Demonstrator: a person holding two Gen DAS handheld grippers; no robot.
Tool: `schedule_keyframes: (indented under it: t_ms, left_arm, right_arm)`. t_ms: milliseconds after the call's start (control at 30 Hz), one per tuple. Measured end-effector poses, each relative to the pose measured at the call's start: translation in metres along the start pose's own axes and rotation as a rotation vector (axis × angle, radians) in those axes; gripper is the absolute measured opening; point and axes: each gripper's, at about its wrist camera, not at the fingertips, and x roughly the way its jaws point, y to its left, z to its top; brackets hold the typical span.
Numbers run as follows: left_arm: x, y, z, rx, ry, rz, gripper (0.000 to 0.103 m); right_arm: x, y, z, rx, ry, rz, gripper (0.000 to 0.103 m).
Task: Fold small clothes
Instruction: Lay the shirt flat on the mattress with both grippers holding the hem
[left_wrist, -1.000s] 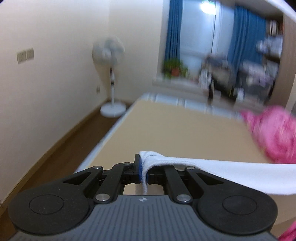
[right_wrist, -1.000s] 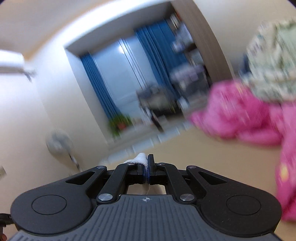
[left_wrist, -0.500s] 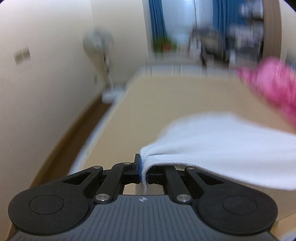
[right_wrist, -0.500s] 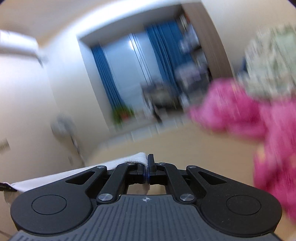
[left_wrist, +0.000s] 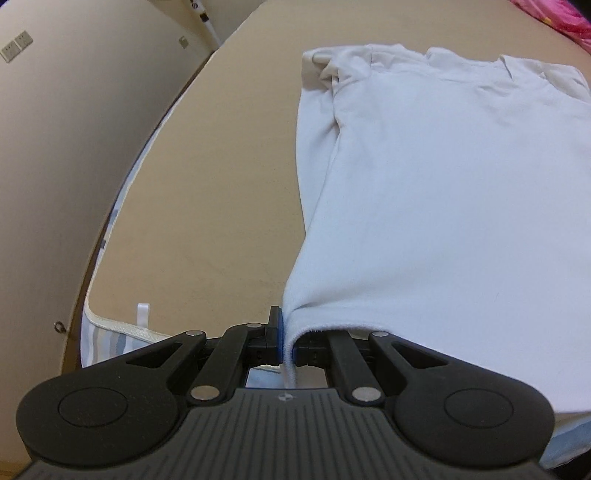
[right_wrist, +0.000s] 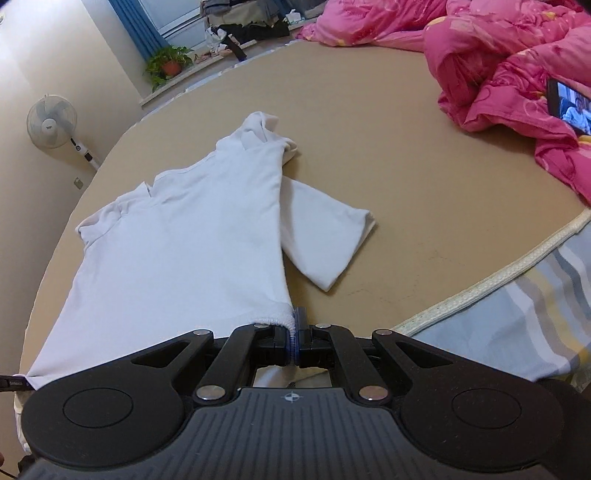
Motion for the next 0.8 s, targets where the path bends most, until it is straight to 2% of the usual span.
schedule_keyframes:
  t_ms: [67,233,533,800]
  left_arm:
    - [-0.003,0.002,0.006,-0.004,-0.012,-0.002,0.004]
    - [-0.009,0.002,-0.003,0.001,-0.034,-0.010,0.004]
    - [-0.014,0.003,-0.032,0.018,-0.022,-0.022,0.004]
    - [0.003,-0.010,-0.059,0.060,0.015,0.010,0.004]
  right_arm:
    - [0.010,-0.008,0.010,0.005,-0.009,0.006,0.001]
    - [0.003,-0.014,0.019,0.002,-0.034,0.020,0.001]
    - [-0.022,-0.021,0.000,-0.011,-0.038,0.017,0.001]
    - [-0.014,-0.035,-0.029,0.008,0.035,-0.013,0.001]
